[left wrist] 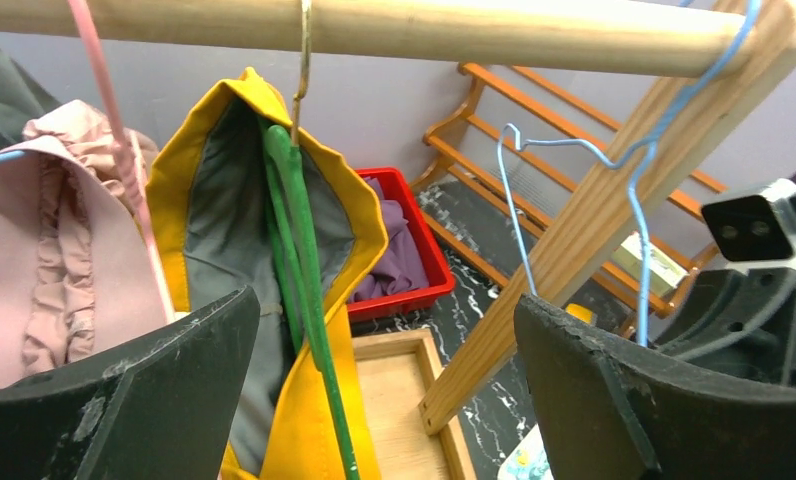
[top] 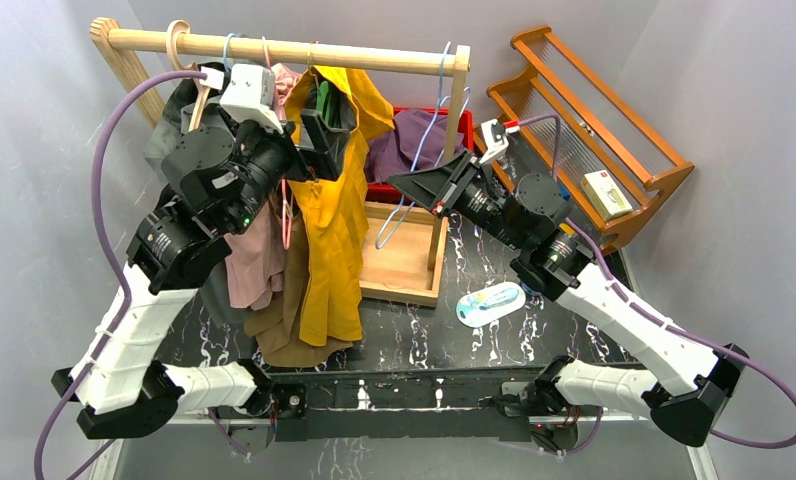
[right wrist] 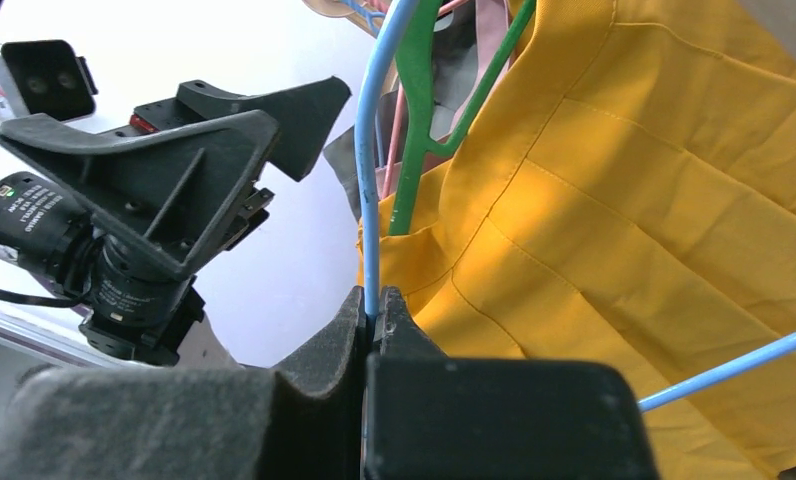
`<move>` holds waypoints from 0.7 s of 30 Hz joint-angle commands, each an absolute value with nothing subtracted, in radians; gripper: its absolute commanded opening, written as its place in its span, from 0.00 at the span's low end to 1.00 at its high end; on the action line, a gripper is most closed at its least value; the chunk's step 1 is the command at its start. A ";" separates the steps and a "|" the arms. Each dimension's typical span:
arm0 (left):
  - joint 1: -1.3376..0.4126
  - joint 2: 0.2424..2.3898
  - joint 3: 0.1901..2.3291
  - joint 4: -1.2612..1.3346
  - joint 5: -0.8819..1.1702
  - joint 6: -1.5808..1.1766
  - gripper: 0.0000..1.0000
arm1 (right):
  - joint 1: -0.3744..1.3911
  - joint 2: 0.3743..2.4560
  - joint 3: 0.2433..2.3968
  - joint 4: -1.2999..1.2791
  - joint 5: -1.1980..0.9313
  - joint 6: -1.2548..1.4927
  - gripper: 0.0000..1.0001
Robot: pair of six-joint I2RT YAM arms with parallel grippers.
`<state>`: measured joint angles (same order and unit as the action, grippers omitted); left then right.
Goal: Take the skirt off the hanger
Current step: Place the hanger at the clothesline.
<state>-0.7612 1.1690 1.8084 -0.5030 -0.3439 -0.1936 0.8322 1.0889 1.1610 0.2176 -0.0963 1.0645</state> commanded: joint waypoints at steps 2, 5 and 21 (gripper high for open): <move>-0.761 1.198 1.910 -0.577 -0.474 -0.193 0.98 | 0.827 1.049 1.137 0.309 -0.073 1.150 0.00; -0.762 1.240 1.969 -0.638 -0.504 -0.221 0.98 | 0.826 1.048 1.121 0.308 -0.091 1.156 0.00; -0.761 1.349 2.066 -0.770 -0.567 -0.225 0.92 | 0.827 0.986 1.113 0.189 -0.156 0.903 0.72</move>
<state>-0.7612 1.3529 2.0373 -0.7338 -0.5171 -0.2321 0.8310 1.0344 1.0805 0.2153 -0.1326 1.0168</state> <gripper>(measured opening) 0.947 0.654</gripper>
